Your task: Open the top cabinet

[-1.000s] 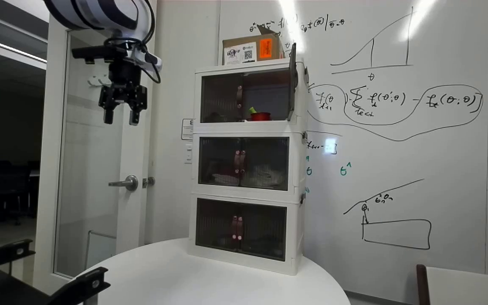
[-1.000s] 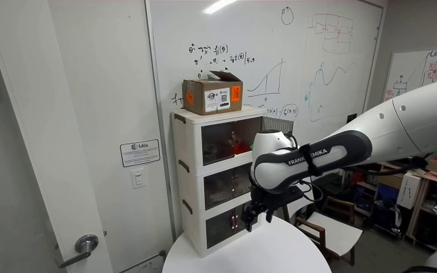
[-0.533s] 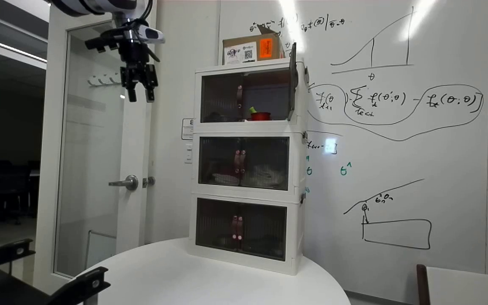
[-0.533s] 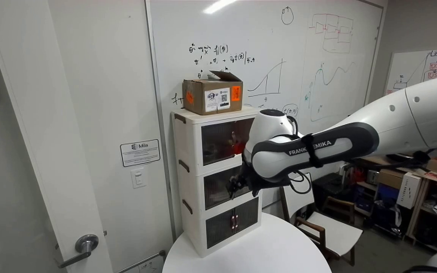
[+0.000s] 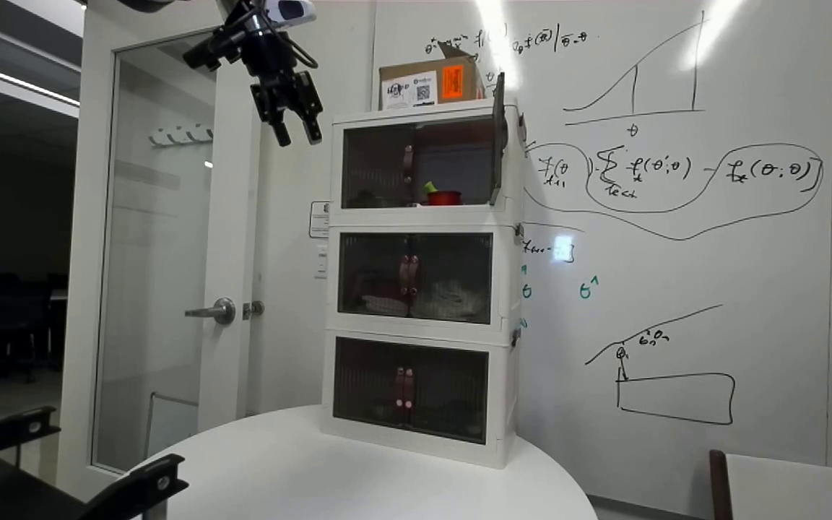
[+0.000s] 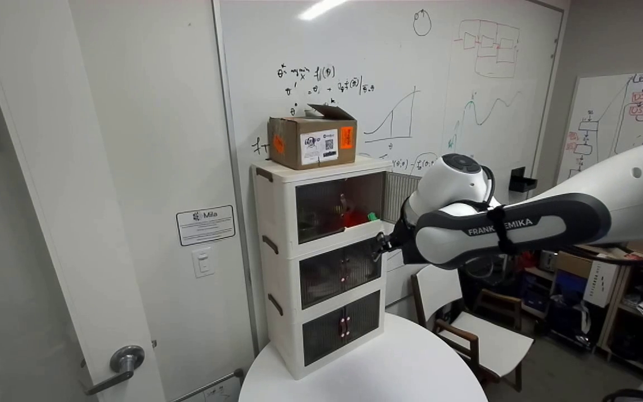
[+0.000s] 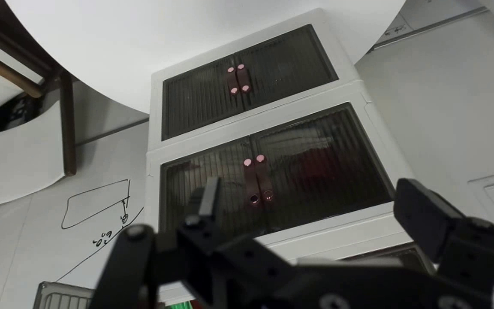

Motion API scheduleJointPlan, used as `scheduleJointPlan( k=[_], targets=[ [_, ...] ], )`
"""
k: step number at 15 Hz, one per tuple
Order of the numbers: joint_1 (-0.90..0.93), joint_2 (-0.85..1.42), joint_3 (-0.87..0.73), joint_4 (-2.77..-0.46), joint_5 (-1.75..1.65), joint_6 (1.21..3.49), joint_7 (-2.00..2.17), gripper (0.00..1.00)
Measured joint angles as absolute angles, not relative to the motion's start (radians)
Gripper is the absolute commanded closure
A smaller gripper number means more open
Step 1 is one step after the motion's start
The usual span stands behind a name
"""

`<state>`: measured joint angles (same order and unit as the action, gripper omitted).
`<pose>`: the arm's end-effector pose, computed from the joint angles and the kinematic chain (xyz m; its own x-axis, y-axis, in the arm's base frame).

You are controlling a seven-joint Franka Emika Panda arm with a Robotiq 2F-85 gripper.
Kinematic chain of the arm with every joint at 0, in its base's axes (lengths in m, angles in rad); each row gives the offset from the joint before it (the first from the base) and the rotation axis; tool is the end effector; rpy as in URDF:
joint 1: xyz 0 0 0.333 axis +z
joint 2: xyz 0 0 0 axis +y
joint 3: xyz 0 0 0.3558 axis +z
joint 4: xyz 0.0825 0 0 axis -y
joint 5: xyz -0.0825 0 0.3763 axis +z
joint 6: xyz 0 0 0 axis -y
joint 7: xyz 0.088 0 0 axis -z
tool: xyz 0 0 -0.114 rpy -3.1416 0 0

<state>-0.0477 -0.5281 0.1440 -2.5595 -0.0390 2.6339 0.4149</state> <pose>0.4014 0.0470 0.5420 0.7864 -0.2728 0.5542 -0.2439 -0.9614 -0.1272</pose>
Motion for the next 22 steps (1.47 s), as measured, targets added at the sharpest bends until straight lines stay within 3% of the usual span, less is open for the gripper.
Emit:
scheduleJointPlan(
  k=[11,17,22],
  targets=[
    [-0.076,-0.541,0.155,-2.561,-0.042,2.634,0.425,0.00],
    [-0.395,-0.503,0.314,-2.463,-0.316,2.755,0.618,0.00],
    [-0.759,-0.407,0.593,-2.317,-0.695,2.866,0.901,0.00]
  ],
)
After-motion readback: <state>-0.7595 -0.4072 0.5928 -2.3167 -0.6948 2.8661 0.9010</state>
